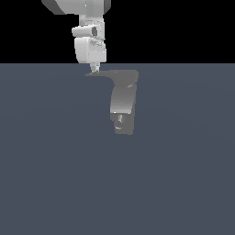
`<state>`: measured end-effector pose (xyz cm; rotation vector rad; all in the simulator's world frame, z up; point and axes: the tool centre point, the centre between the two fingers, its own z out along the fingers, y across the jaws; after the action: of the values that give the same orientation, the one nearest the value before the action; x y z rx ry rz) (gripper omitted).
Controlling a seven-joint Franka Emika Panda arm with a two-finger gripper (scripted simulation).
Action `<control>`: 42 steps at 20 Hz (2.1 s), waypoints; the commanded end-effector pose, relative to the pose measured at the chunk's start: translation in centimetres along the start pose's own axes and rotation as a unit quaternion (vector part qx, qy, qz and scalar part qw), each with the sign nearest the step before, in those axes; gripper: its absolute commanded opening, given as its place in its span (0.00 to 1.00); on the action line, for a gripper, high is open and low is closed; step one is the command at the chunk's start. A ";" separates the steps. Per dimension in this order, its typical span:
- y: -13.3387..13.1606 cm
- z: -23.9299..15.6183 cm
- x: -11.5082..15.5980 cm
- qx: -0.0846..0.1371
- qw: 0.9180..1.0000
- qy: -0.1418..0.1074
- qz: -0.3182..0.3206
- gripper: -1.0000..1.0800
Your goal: Turn on the faucet by rotating a designated handle.
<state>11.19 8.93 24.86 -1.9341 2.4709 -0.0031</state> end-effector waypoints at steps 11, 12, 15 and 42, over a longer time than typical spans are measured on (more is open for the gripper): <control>3.6 0.0 -0.1 -0.002 1.000 0.001 0.000 0.00; 3.9 0.0 -0.1 -0.002 1.000 0.001 0.000 0.00; 4.8 0.0 -0.2 -0.002 1.000 0.001 0.000 0.00; 10.4 0.0 3.6 -0.001 1.000 0.001 0.002 0.00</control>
<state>0.72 8.68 24.86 -1.9377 2.4668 -0.0020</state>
